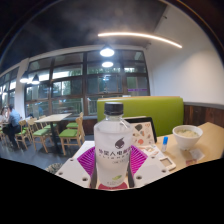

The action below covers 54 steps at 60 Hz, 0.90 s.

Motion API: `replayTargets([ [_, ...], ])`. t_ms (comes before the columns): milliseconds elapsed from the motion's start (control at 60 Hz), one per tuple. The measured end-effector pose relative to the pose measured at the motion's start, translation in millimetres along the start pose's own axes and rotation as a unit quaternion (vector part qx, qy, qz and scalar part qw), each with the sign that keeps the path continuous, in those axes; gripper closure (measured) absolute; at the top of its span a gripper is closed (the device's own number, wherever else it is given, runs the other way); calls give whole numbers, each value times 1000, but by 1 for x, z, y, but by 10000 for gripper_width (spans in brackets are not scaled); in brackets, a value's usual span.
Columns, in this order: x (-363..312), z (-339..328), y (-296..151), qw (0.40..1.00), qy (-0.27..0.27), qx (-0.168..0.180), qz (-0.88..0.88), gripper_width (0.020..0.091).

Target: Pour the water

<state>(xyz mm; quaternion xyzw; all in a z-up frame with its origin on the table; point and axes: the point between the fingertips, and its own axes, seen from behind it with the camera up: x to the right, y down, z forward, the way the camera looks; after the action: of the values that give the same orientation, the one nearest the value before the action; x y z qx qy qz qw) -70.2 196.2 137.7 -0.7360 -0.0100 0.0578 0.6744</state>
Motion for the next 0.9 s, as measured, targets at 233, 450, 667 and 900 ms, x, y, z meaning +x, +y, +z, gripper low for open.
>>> replayTargets([
  [233, 0, 16, 47, 999, 0, -29, -17, 677],
  [450, 2, 19, 65, 997, 15, -49, -52, 669],
  [667, 4, 17, 65, 997, 16, -56, -45, 576],
  [900, 9, -14, 57, 993, 10, -74, -95, 261],
])
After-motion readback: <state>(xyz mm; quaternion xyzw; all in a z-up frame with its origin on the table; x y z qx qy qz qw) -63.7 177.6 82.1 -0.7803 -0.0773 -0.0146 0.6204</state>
